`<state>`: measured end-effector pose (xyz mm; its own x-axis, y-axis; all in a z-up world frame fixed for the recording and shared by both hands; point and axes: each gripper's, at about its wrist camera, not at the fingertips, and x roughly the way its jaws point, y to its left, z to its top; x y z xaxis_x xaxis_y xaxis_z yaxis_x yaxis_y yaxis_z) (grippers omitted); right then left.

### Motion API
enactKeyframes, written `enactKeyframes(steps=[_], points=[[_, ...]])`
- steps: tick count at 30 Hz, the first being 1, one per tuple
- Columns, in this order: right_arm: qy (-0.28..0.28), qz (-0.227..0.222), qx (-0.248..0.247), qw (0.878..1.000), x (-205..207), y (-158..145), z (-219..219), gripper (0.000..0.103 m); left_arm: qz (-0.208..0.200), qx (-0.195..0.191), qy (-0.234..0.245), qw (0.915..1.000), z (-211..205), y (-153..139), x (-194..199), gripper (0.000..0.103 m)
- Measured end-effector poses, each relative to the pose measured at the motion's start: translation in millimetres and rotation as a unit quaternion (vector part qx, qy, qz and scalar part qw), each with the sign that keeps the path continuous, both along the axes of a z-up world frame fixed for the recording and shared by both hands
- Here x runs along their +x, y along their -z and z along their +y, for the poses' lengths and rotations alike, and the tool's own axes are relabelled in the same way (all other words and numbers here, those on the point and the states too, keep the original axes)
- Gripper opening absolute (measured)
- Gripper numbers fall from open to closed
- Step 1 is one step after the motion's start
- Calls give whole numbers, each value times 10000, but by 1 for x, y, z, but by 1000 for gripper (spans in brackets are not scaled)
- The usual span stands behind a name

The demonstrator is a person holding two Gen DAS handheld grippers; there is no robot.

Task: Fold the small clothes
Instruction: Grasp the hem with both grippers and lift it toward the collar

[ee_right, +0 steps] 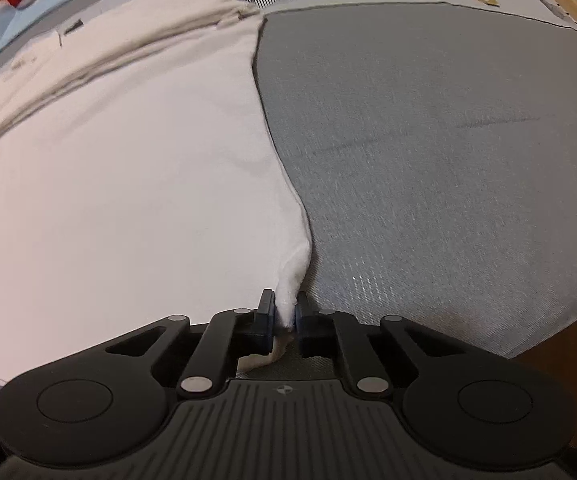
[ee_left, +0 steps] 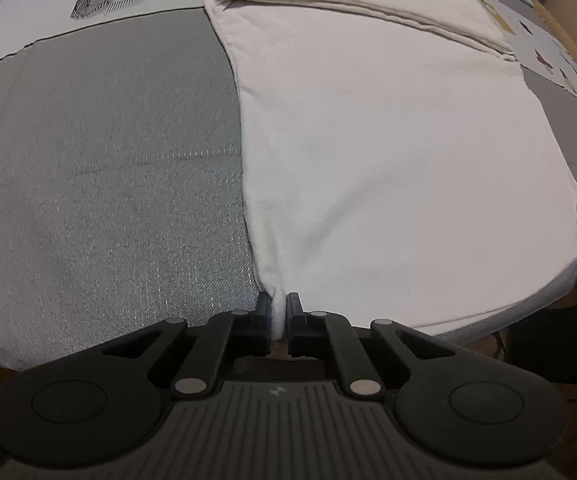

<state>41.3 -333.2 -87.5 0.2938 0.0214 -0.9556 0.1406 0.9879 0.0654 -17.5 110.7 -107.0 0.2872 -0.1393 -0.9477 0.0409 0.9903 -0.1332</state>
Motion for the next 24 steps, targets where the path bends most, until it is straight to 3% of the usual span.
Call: enactKeyframes(steps=[7, 13, 20, 24], points=[[-46, -569, 338, 9978, -7, -30, -1, 9, -515, -98, 182, 9985, -2, -33, -12, 6], [60, -1237, 986, 9874, -8, -87, -23, 8, -941, -431, 296, 9942, 18, -82, -14, 6], [-233, -2028, 1573, 9662, -44, -160, -46, 8, -1579, -736, 659, 9825, 40, -155, -62, 5], [-701, -2448, 2361, 9378, -81, -196, -66, 8, -2060, -1002, 796, 9701, 52, -203, -115, 5]])
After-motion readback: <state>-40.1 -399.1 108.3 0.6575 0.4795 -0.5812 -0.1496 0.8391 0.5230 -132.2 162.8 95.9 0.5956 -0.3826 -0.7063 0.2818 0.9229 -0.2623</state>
